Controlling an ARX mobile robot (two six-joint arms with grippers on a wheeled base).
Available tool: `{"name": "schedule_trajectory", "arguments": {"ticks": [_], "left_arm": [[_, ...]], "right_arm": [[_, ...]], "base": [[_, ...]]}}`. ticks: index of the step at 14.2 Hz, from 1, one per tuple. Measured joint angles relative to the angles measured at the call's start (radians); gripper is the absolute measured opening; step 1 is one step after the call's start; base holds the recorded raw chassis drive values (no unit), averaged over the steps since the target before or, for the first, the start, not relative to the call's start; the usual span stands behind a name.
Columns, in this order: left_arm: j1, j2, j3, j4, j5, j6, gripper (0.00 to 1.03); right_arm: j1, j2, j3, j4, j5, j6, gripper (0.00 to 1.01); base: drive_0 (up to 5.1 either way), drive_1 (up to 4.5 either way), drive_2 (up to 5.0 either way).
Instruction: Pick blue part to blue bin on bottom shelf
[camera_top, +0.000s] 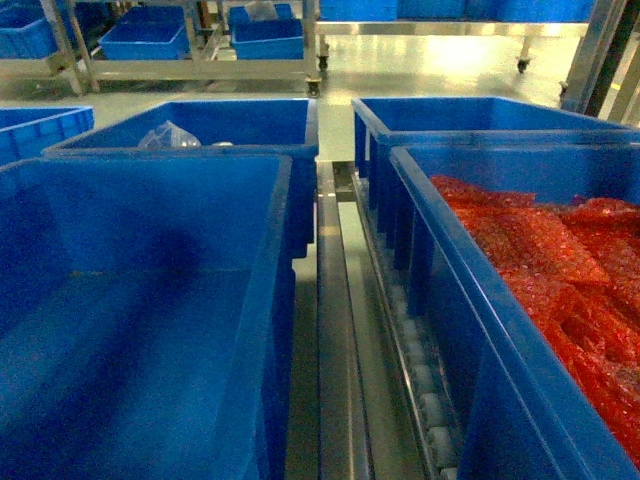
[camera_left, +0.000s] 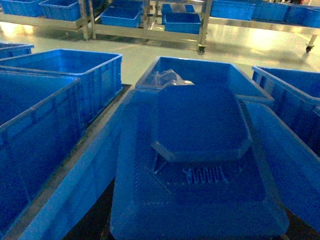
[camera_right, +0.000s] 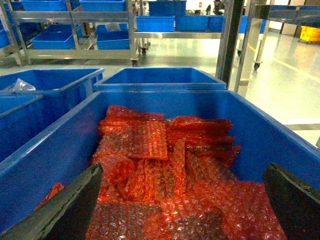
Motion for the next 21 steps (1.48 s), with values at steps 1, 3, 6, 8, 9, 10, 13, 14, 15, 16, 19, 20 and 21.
{"name": "schedule_trajectory", "arguments": {"ticks": [1,3,6,8,9,10,13,14,15,16,19,20,21], "left_arm": [[0.0,0.0,0.0,0.0,0.0,0.0,0.43],[0.0,0.0,0.0,0.0,0.0,0.0,0.43],[0.0,0.0,0.0,0.0,0.0,0.0,0.43],[0.0,0.0,0.0,0.0,0.0,0.0,0.43],[0.0,0.0,0.0,0.0,0.0,0.0,0.43],[0.0,0.0,0.0,0.0,0.0,0.0,0.43],[0.0,0.0,0.0,0.0,0.0,0.0,0.43],[0.0,0.0,0.0,0.0,0.0,0.0,0.43],[0.0,0.0,0.0,0.0,0.0,0.0,0.43],[0.0,0.0,0.0,0.0,0.0,0.0,0.43],[0.0,0.0,0.0,0.0,0.0,0.0,0.43],[0.0,0.0,0.0,0.0,0.0,0.0,0.43],[0.0,0.0,0.0,0.0,0.0,0.0,0.43]], "right_arm": [[0.0,0.0,0.0,0.0,0.0,0.0,0.98],[0.0,0.0,0.0,0.0,0.0,0.0,0.98],[0.0,0.0,0.0,0.0,0.0,0.0,0.98],[0.0,0.0,0.0,0.0,0.0,0.0,0.98],[0.0,0.0,0.0,0.0,0.0,0.0,0.98],[0.0,0.0,0.0,0.0,0.0,0.0,0.98],[0.0,0.0,0.0,0.0,0.0,0.0,0.98],[0.0,0.0,0.0,0.0,0.0,0.0,0.98],[0.0,0.0,0.0,0.0,0.0,0.0,0.98],[0.0,0.0,0.0,0.0,0.0,0.0,0.98],[0.0,0.0,0.0,0.0,0.0,0.0,0.98],[0.0,0.0,0.0,0.0,0.0,0.0,0.98],[0.0,0.0,0.0,0.0,0.0,0.0,0.98]], "base": [[0.0,0.0,0.0],[0.0,0.0,0.0],[0.0,0.0,0.0],[0.0,0.0,0.0],[0.0,0.0,0.0],[0.0,0.0,0.0],[0.0,0.0,0.0],[0.0,0.0,0.0],[0.0,0.0,0.0],[0.0,0.0,0.0],[0.0,0.0,0.0],[0.0,0.0,0.0],[0.0,0.0,0.0]]}}
